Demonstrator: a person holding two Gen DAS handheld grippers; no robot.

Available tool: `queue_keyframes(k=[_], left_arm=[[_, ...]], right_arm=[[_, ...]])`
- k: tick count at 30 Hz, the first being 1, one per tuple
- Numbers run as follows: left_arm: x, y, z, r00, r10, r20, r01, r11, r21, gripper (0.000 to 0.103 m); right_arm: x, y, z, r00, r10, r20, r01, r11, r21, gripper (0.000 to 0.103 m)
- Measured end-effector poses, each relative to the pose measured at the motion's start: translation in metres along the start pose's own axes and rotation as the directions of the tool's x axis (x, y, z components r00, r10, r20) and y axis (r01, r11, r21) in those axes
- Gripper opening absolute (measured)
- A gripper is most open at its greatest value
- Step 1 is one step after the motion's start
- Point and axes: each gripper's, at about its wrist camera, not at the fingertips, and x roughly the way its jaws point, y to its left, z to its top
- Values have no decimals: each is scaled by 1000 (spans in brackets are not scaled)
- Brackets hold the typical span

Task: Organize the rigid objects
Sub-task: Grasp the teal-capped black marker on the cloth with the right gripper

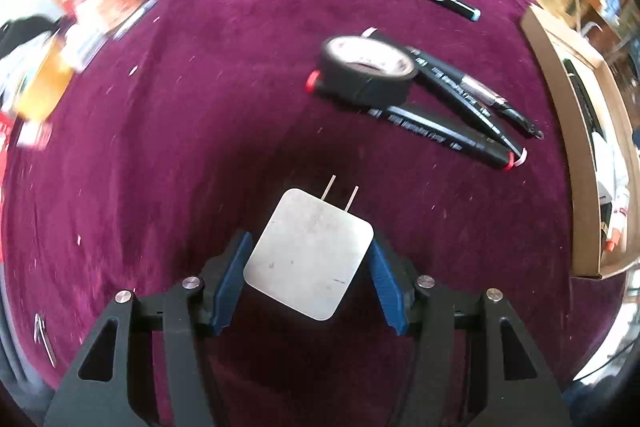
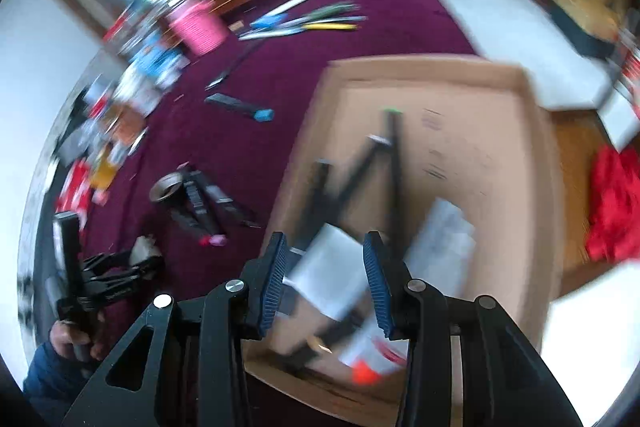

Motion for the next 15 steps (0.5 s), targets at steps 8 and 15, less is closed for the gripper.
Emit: queue_keyframes(k=[8,15], left_arm=[[3,5,-7,1000,-15,17,16,999,-39,58],[-6,0,-16,998,-15,60,16,1000,-26,58]], right_arm=[[64,98,92,997,-38,-66,9,920,-392,33],[152,137,138,984,-140,-112,63,854,-516,25]])
